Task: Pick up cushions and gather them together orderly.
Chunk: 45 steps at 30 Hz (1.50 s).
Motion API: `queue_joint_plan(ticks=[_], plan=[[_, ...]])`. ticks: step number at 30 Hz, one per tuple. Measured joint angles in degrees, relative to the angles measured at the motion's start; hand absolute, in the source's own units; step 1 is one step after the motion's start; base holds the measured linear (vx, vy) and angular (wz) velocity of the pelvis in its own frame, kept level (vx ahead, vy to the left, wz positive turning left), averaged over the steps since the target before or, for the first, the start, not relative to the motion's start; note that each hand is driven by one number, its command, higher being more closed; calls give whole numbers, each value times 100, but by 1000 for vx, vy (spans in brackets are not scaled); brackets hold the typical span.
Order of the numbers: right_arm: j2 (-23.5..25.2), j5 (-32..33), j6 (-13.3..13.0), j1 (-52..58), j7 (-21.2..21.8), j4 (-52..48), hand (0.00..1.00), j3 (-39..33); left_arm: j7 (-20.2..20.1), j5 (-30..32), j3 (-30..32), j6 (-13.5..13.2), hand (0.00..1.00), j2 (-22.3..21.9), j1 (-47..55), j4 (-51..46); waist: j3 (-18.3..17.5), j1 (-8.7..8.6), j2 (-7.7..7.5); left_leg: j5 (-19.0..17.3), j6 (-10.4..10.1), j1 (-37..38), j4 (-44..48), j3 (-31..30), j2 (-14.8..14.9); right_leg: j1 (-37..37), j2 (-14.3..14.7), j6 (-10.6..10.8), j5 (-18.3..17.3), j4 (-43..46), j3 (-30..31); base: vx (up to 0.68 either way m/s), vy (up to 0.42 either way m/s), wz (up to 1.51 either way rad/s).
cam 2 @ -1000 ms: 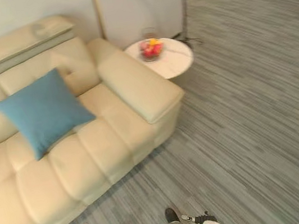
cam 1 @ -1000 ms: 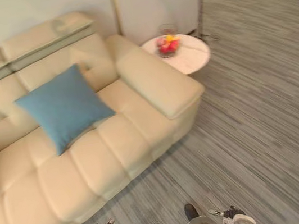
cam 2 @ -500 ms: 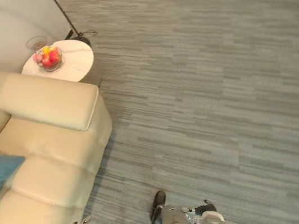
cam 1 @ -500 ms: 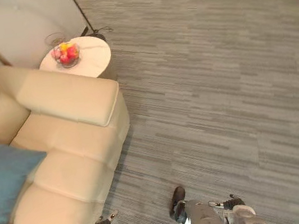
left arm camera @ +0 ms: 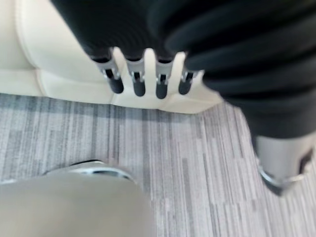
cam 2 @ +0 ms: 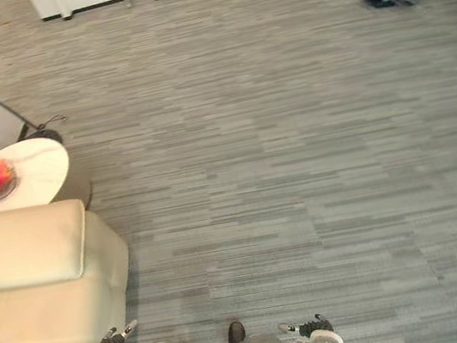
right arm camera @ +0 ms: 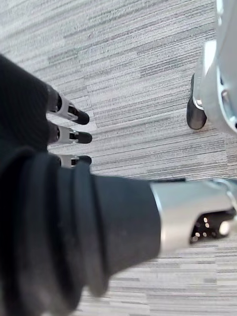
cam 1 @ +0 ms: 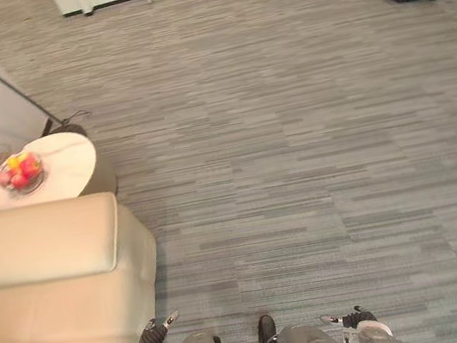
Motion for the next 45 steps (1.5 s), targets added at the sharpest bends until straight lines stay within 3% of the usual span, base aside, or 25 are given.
queue_joint_plan(ticks=[2,3,4,9,12,14,15,16,17,22,27,29,30,31,33,34,35,39,42,43,45], plan=[[33,-4,-1,21,-8,-28,0,-59,2,-4,10,1,0,-2,3,5,2,2,-9,291,41,149,-247,-185,-25,-4,35,106,-82,105,273,182,146,-92],[86,-4,0,34,-16,-77,0,-150,3,-4,20,1,0,3,0,-1,8,-1,-19,651,49,354,-453,-17,-23,-18,1,183,-207,259,380,198,169,-84],[180,-4,-10,127,-31,-258,0,-165,0,-4,34,1,0,41,-5,-6,4,-13,-102,752,111,546,-565,305,-37,-29,-121,289,-352,438,456,202,177,-76],[389,-3,-12,159,-1,-316,0,-217,-9,-2,70,0,0,37,-71,43,-173,9,-291,676,231,840,-765,1002,-173,-183,-359,498,-262,495,739,216,201,-76],[406,-5,-17,137,37,-282,0,-191,-21,2,65,0,0,-72,-133,184,-211,14,-234,672,237,1176,-804,1064,-251,-2,-365,648,-125,464,987,156,97,-80],[404,-9,-24,72,51,-200,0,-114,-22,-1,7,0,0,-147,-122,246,-258,36,-160,672,244,1380,-961,1180,-209,-39,-395,661,-16,448,671,70,42,-81],[422,-11,-24,11,59,-192,0,-97,-28,-1,-32,0,0,-157,-122,259,-269,14,-159,662,274,1432,-1065,1286,-221,-117,-635,435,-207,537,-169,-6,1,-44],[442,-13,-15,-10,59,-187,0,-95,-30,-1,-62,0,0,-154,-123,258,-266,11,-176,647,300,1451,-1100,1340,-248,-157,-797,362,-282,581,-602,-22,8,-41],[475,-16,-12,-34,60,-150,0,-95,-49,-3,-114,1,0,-91,-154,263,-247,-8,-280,628,306,1513,-1151,1348,-302,-117,-912,461,-218,532,-979,-17,2,-21],[348,-15,-46,-95,58,45,0,29,-103,1,-115,-1,0,-131,-144,274,-240,27,-131,626,307,1660,-1152,1331,-244,252,-630,436,160,-145,-670,15,-24,-34],[316,-11,-48,-87,57,55,0,34,-107,6,-208,-1,0,-120,-139,278,-235,-8,-107,538,295,1712,-1187,1388,-238,433,-418,468,741,-959,-158,-47,41,-51],[298,-8,-46,-142,52,22,0,11,-107,6,-274,2,0,-124,-139,260,-196,-41,16,366,301,1722,-1300,1660,-62,327,-430,311,507,-987,-730,-101,63,-59],[267,-8,-45,-156,47,33,0,17,-107,-3,-277,5,0,-143,-163,264,-168,-36,114,339,299,1651,-1427,1904,0,153,-646,202,344,-550,-1650,-59,54,-76],[262,-9,-41,-185,46,35,0,8,-107,-4,-280,5,0,-127,-197,224,-182,-11,69,346,288,1653,-1448,2136,39,1,-969,222,61,-72,-2375,-42,51,-86],[281,-4,-43,-157,46,33,0,16,-107,-4,-282,4,0,-34,-149,221,-148,40,-5,367,247,1831,-1446,2407,-1,-30,-1089,308,116,103,-2473,73,-46,-99],[277,-2,-55,-149,48,31,0,15,-106,-1,-348,5,0,18,-142,235,-143,0,-53,380,225,1894,-1445,2500,-34,-92,-1080,350,299,130,-2271,86,-149,-99],[245,-3,-62,-150,44,23,0,15,-107,1,-464,4,0,59,-137,255,-145,-64,-54,417,163,1914,-1424,2554,-18,-159,-1061,386,264,214,-2114,12,-147,-66],[122,44,-99,-176,38,25,0,4,-107,-4,-493,4,0,26,-198,214,-63,-97,-17,285,17,1472,-283,2605,355,-296,-941,323,82,243,-1874,-4,-141,-41],[37,100,-106,-176,22,30,0,18,-110,-7,-441,-9,0,6,-204,158,46,6,108,158,131,800,1609,2345,956,-134,-580,206,-14,176,-1471,54,-150,-60],[14,105,-103,-191,20,34,0,20,-110,-6,-440,-11,0,-2,-209,152,69,17,151,94,125,731,1748,2166,934,-89,-543,192,-34,174,-1388,129,-103,-82],[-89,117,-99,-196,11,43,0,9,-109,-6,-439,-13,0,-24,-228,145,126,-5,227,-101,24,385,1790,1531,622,48,-490,183,-86,133,-1113,137,-17,-69]])
